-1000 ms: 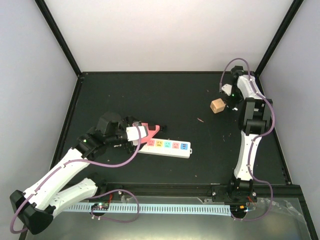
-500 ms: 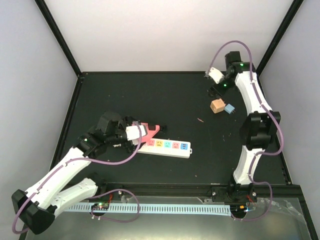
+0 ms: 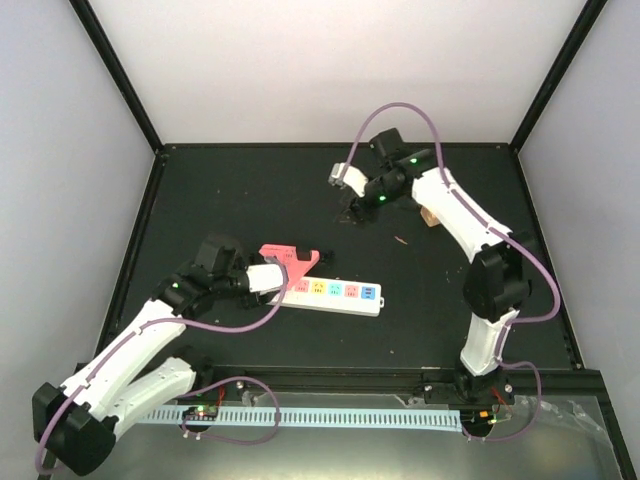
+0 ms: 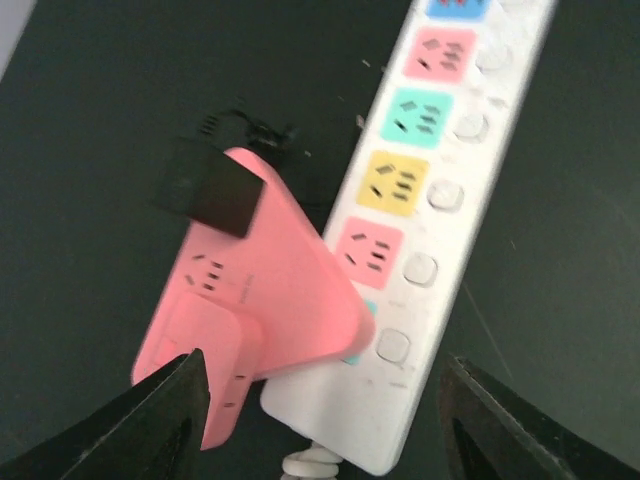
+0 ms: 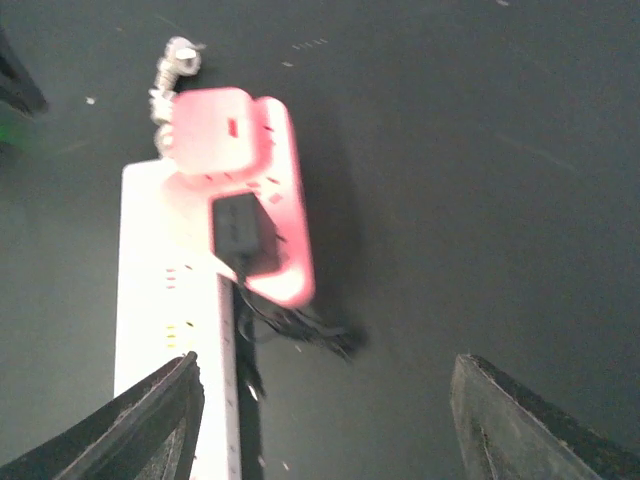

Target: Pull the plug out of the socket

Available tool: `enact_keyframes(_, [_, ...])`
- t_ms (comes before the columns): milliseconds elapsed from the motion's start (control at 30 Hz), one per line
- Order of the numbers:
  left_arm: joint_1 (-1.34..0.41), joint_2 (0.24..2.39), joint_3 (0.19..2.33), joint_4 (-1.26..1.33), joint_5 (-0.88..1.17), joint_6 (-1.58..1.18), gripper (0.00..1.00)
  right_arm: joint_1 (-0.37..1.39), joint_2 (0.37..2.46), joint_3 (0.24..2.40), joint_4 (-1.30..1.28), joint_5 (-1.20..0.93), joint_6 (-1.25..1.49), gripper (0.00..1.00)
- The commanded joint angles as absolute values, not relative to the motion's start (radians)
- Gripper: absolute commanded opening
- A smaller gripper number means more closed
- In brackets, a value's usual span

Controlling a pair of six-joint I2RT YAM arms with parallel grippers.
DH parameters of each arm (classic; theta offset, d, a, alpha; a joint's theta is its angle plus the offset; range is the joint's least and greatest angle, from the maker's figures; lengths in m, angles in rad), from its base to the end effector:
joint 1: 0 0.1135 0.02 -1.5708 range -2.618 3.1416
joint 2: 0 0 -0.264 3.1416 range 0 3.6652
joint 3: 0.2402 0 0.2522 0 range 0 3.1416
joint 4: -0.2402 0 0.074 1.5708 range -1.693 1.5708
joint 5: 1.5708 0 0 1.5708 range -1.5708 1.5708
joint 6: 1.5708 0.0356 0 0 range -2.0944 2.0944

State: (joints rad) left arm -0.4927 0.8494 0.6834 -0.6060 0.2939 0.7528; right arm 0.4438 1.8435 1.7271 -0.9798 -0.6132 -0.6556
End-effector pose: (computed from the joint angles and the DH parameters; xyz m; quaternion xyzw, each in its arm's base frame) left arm 0.1489 -0.0917 0.2550 0.5778 0.7071 -0.0839 0.3989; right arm 0.3421 0.1853 0.3072 -0.5446 0.7531 0.2680 0.2539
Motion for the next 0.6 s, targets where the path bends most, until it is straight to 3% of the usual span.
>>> enact_keyframes(0, [-0.487, 0.843, 0.635, -0.615, 0.352, 0.897, 0.59, 0.532, 1.880, 1.727, -0.898, -0.667, -0.601, 0.70])
enact_keyframes(200, [-0.490, 0.920, 0.578, -0.480, 0.342, 0.980, 0.46, 0.603, 1.924, 1.716, -0.860, -0.660, -0.582, 0.68])
enact_keyframes(567, [-0.525, 1.018, 0.512, -0.311, 0.276, 1.063, 0.44, 0.713, 2.019, 1.733, -0.823, -0.553, -0.564, 0.63])
